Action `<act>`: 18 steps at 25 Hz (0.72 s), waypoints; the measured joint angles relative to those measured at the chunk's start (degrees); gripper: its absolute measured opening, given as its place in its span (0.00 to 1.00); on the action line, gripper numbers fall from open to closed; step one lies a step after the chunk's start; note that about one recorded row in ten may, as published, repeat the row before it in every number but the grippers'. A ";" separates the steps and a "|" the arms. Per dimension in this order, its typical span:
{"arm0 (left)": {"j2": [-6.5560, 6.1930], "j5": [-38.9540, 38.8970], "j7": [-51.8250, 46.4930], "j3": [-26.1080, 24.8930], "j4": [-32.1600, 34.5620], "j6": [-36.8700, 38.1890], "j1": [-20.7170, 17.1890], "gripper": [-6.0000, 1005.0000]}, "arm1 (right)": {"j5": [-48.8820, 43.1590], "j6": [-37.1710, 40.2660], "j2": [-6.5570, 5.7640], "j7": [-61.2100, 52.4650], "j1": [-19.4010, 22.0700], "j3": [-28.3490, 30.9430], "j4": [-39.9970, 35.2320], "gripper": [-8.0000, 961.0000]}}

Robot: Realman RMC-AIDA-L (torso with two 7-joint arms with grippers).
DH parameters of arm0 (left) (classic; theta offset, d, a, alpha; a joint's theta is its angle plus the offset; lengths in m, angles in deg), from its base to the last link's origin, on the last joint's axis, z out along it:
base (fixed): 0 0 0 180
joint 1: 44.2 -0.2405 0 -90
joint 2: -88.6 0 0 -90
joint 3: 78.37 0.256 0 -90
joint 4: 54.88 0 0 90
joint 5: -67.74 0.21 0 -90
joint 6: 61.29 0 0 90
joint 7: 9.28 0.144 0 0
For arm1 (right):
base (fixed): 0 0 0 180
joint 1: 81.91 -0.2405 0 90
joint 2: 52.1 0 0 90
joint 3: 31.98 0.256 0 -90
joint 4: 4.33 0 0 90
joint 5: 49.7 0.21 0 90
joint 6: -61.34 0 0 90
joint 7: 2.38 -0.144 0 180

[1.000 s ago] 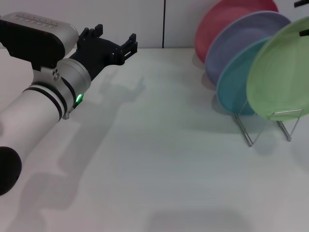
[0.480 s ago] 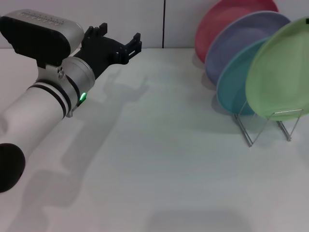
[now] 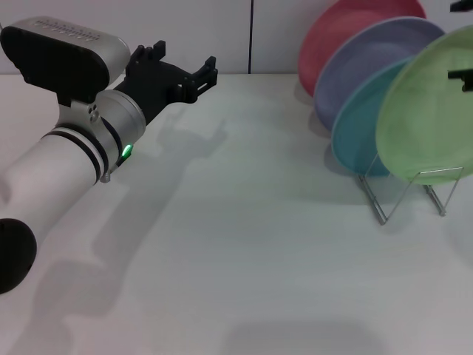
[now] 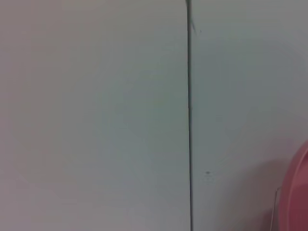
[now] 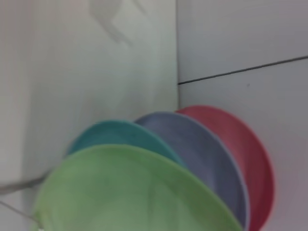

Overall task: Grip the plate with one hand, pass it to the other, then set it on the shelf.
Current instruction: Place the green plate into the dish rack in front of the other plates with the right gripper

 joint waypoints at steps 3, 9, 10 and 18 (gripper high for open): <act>-0.03 0.06 0.07 -0.14 0.26 -0.19 0.14 0.85 | -0.02 1.46 -0.02 -2.26 0.04 -0.26 -0.04 0.82; -0.04 0.21 0.30 -0.14 0.39 -0.19 0.46 0.85 | -0.02 2.59 0.01 -5.72 0.47 -0.61 -0.01 0.82; -0.04 0.23 0.32 -0.15 0.42 -0.19 0.53 0.85 | -0.01 2.70 0.00 -6.08 0.37 -0.63 -0.04 0.82; -0.05 0.32 0.34 -0.44 0.52 -0.19 0.75 0.85 | 0.17 5.59 0.11 -13.17 -3.30 -1.64 0.11 0.82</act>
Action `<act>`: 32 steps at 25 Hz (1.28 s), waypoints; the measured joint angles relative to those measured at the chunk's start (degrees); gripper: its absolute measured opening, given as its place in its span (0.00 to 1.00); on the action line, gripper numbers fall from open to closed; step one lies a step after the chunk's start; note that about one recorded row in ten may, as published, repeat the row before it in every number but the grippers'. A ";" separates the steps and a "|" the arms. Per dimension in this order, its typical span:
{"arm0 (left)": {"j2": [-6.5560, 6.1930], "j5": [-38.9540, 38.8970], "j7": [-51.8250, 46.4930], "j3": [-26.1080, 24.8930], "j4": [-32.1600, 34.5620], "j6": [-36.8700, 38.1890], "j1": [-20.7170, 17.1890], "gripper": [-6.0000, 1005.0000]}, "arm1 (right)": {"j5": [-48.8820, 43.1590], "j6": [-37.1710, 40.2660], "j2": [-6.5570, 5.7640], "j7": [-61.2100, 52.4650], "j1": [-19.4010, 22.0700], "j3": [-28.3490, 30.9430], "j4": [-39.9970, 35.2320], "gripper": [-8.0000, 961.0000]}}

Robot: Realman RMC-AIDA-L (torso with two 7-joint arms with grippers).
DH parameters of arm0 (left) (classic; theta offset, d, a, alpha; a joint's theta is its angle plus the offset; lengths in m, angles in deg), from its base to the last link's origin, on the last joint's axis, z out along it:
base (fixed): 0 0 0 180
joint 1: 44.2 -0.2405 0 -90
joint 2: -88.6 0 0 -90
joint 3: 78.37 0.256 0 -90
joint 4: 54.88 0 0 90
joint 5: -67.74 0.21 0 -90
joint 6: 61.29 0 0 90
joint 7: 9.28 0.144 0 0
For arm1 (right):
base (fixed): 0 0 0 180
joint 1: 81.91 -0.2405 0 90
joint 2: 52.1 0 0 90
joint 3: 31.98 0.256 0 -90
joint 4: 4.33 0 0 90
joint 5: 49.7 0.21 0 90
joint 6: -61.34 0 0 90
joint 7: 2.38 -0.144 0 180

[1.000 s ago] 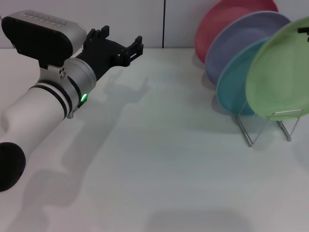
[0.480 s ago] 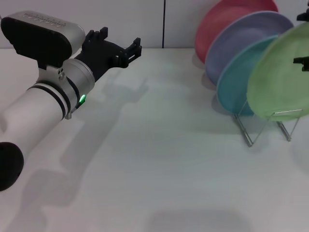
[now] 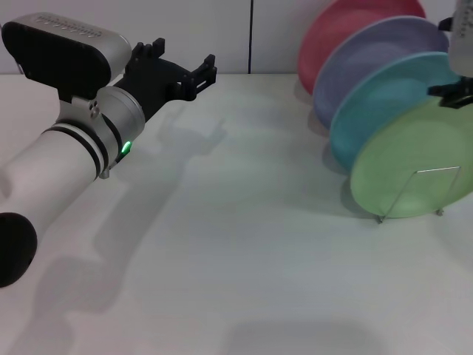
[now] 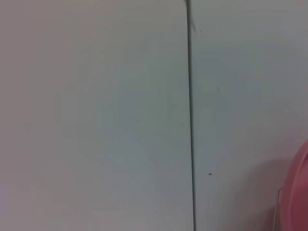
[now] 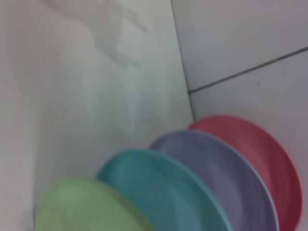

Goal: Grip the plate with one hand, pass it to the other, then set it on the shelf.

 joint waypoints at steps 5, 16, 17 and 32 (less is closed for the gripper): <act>0.00 -0.04 0.00 -0.14 0.70 0.01 0.68 0.85 | 0.15 0.64 0.13 -5.48 -3.03 -3.25 0.07 0.82; 0.02 0.12 0.26 -2.84 2.13 6.38 -1.08 0.85 | 0.36 -38.57 0.42 -10.91 6.77 5.56 -0.02 0.82; 0.02 0.13 0.27 -3.67 2.26 7.57 -1.60 0.85 | 0.55 -43.34 0.52 -12.49 9.29 5.60 -0.01 0.82; -0.06 0.20 -6.04 -6.24 14.35 38.39 -7.12 0.85 | 31.58 -97.56 1.07 -24.03 45.25 -0.48 1.73 0.82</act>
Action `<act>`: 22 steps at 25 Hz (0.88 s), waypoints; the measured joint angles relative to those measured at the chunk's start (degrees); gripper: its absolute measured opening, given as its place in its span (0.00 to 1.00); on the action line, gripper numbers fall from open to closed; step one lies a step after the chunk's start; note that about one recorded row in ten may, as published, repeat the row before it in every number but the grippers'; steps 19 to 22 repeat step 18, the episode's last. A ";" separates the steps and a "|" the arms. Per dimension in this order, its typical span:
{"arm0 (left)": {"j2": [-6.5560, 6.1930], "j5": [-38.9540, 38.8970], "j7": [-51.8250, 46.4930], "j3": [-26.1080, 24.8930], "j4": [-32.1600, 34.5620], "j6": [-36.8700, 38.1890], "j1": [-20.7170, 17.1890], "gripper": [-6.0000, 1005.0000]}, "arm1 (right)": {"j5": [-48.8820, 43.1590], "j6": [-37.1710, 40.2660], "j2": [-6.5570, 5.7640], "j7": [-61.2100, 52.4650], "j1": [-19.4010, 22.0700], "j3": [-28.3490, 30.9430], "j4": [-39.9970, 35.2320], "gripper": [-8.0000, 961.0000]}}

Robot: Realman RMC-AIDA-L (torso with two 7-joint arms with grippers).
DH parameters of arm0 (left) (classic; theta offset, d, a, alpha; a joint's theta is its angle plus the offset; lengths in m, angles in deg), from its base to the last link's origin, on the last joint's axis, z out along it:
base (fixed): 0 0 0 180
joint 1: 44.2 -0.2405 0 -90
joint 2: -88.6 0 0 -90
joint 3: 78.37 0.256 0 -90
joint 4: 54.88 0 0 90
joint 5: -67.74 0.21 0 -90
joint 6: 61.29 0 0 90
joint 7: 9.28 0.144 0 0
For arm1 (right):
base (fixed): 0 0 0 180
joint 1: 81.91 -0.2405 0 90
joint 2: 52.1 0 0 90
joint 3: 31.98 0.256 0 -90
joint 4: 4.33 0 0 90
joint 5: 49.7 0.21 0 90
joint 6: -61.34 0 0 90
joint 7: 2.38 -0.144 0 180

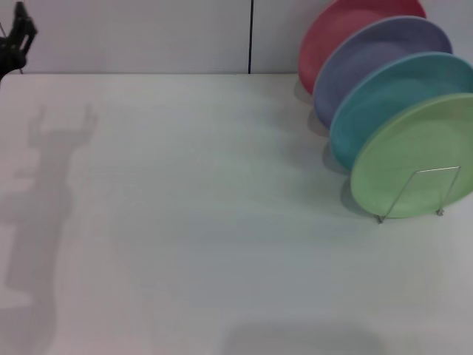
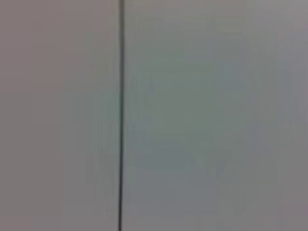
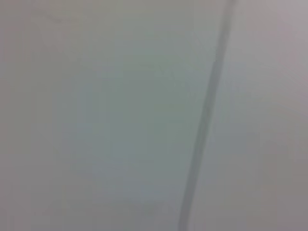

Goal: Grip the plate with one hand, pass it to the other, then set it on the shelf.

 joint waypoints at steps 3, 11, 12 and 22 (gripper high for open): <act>-0.11 0.57 -3.87 -0.03 4.73 4.12 1.07 0.85 | 0.07 -8.01 0.00 -0.29 3.00 -2.44 3.70 0.82; -0.26 0.74 -6.13 -0.98 9.47 5.19 2.67 0.85 | -7.13 -24.60 -0.15 -6.96 4.12 -3.33 17.90 0.82; -0.27 0.74 -6.15 -0.99 9.49 5.21 2.67 0.85 | -8.37 -26.20 -0.16 -6.98 3.83 -3.34 19.61 0.82; -0.11 0.74 -6.23 -1.53 10.18 5.42 2.70 0.85 | -8.16 -39.62 -0.56 -17.24 4.79 -3.35 34.05 0.82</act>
